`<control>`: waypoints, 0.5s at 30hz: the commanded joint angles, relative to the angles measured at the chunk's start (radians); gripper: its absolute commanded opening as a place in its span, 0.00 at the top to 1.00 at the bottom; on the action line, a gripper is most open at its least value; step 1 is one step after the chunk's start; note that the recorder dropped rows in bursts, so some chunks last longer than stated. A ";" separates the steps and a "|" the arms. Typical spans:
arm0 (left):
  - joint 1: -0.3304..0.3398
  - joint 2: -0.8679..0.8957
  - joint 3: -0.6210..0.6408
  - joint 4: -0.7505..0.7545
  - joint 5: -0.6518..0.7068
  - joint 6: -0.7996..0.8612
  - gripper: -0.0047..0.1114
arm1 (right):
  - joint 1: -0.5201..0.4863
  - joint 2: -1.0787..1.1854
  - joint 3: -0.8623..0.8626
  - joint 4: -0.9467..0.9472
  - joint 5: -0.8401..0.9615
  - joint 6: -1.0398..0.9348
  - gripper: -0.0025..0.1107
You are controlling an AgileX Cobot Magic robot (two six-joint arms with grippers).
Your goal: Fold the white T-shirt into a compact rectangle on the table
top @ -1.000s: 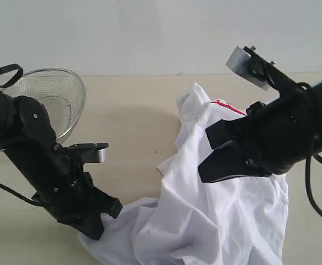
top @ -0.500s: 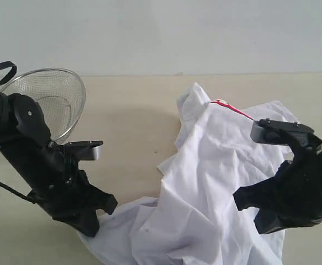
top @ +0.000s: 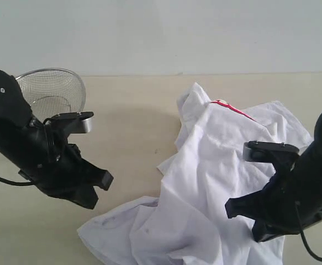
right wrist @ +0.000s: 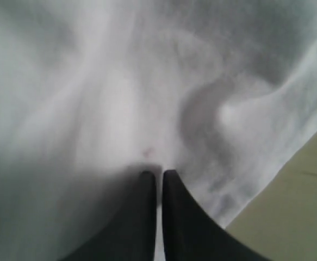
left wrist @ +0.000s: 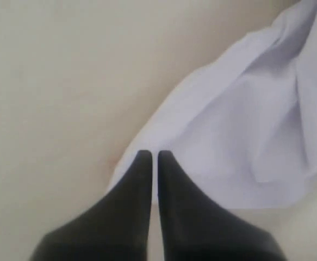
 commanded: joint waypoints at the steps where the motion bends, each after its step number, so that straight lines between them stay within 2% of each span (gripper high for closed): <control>1: 0.002 -0.015 0.000 0.002 0.001 -0.012 0.92 | -0.007 0.038 0.005 -0.034 -0.024 0.012 0.98; 11: 0.002 -0.015 0.000 0.003 0.010 -0.010 0.92 | -0.007 0.103 0.005 -0.227 -0.026 0.162 0.98; 15: 0.002 -0.015 0.000 0.003 0.010 -0.005 0.92 | -0.045 0.103 0.005 -0.262 -0.023 0.193 0.98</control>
